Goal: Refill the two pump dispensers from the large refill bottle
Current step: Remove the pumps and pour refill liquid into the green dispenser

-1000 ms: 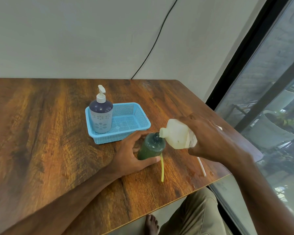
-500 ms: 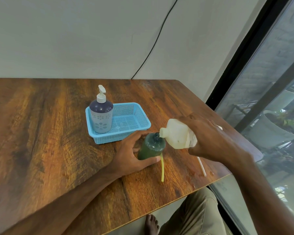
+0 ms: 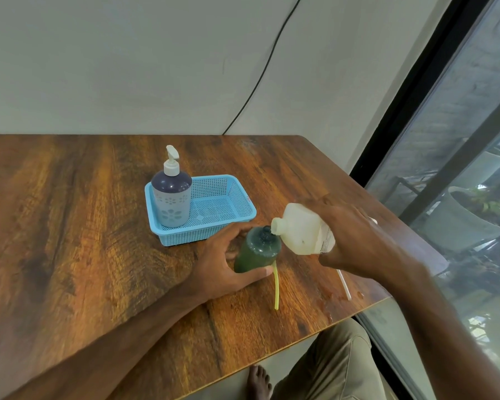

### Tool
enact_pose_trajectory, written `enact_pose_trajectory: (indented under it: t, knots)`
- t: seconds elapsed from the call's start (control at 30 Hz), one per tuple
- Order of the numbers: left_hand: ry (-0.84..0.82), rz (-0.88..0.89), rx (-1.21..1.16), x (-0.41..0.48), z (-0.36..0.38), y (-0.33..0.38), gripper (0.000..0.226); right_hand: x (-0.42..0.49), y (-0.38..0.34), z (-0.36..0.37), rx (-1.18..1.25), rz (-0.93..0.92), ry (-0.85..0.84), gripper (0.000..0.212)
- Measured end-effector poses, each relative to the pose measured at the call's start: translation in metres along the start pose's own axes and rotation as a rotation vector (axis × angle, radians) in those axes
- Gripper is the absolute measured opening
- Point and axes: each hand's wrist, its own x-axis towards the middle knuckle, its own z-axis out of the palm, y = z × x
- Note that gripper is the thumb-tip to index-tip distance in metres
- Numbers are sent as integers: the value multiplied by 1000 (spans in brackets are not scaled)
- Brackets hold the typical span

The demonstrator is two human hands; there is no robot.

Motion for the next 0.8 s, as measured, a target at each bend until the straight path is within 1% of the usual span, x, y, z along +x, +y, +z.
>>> enact_pose_trajectory:
  t: [0.1, 0.2, 0.37, 0.47, 0.57, 0.63, 0.67, 0.73, 0.8]
  knots:
    - [-1, 1, -3, 0, 0, 0, 73, -3, -2, 4, 38, 2, 7, 102]
    - [0, 2, 7, 1, 0, 0, 73, -7, -1, 9, 116, -9, 60, 96]
    - [-2, -3, 8, 1, 0, -3, 73, -15, 3, 23, 178, -5, 133, 89]
    - [-2, -8, 14, 1, 1, -3, 73, -20, 8, 35, 290, 0, 110, 88]
    - [-1, 4, 22, 1, 1, -2, 73, -23, 11, 43, 344, -12, 95, 89]
    - [0, 6, 31, 1, 1, -2, 73, -24, 14, 46, 371, 23, 85, 96]
    - [2, 3, 38, 1, 1, -2, 74, -24, 16, 49, 381, 55, 79, 96]
    - [1, -2, 45, 1, 1, -3, 75, -24, 20, 57, 411, 139, 53, 91]
    - [2, 0, 45, 1, 2, -3, 75, -22, 23, 66, 454, 215, 72, 86]
